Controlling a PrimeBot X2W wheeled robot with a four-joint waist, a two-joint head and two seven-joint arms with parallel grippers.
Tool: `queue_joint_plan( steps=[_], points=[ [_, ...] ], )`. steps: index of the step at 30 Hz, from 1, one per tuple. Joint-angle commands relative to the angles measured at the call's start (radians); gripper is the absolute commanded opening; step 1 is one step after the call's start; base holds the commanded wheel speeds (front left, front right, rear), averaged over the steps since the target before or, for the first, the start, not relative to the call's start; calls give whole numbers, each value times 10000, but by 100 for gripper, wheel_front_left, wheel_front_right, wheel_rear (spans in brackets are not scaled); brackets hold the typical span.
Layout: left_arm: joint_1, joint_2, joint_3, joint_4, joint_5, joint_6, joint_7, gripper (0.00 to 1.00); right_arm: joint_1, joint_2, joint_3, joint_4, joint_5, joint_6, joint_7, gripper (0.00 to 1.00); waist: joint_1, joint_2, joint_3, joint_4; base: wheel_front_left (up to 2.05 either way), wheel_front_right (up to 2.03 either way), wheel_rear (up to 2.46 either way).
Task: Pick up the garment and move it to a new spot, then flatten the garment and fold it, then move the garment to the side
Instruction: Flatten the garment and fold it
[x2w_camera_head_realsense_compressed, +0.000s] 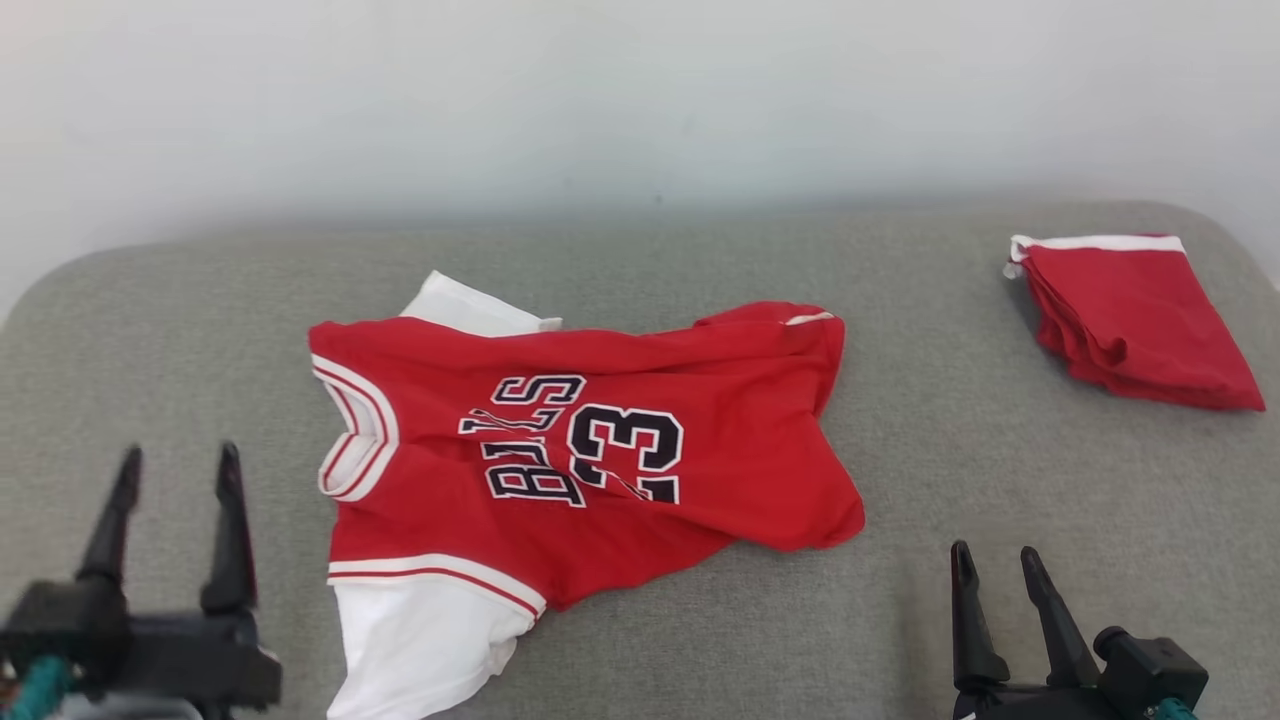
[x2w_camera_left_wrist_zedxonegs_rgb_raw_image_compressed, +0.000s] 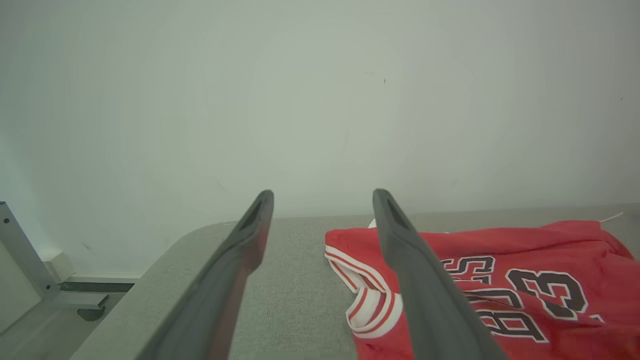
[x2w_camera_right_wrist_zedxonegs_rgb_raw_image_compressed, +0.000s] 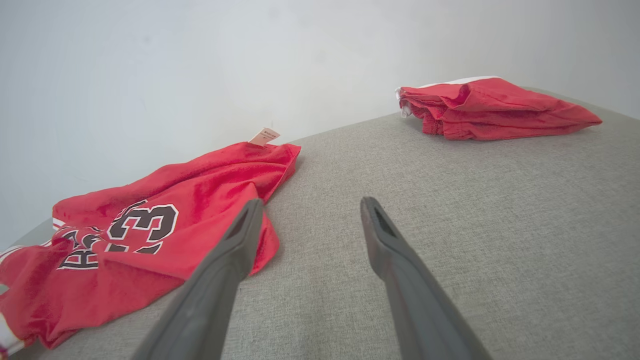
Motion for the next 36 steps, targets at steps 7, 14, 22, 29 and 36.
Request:
queue_joint_plan(
  steps=[7,14,22,29,36],
  points=[
    [1232,-525,57,-484,477,22,-32,100,240,24,17,3,-80,-26,-43,100,1,1,-299,315,0,0,0],
    [2028,-1089,449,-760,968,154,-33,100,341,22,41,73,-109,-26,-43,100,1,1,-422,377,0,0,0],
    [2558,-1804,984,-934,1348,64,-31,100,380,19,24,273,-133,-26,-43,100,1,1,-487,561,0,0,0],
    [2545,-2200,1214,-814,1649,-197,-33,100,-152,-77,209,458,-388,-26,-43,100,1,1,-364,765,0,0,0],
    [2189,-2494,1365,-639,1940,-550,-33,100,-1476,-613,559,1401,-485,-26,-43,100,1,1,-171,1067,0,0,0]
  ],
)
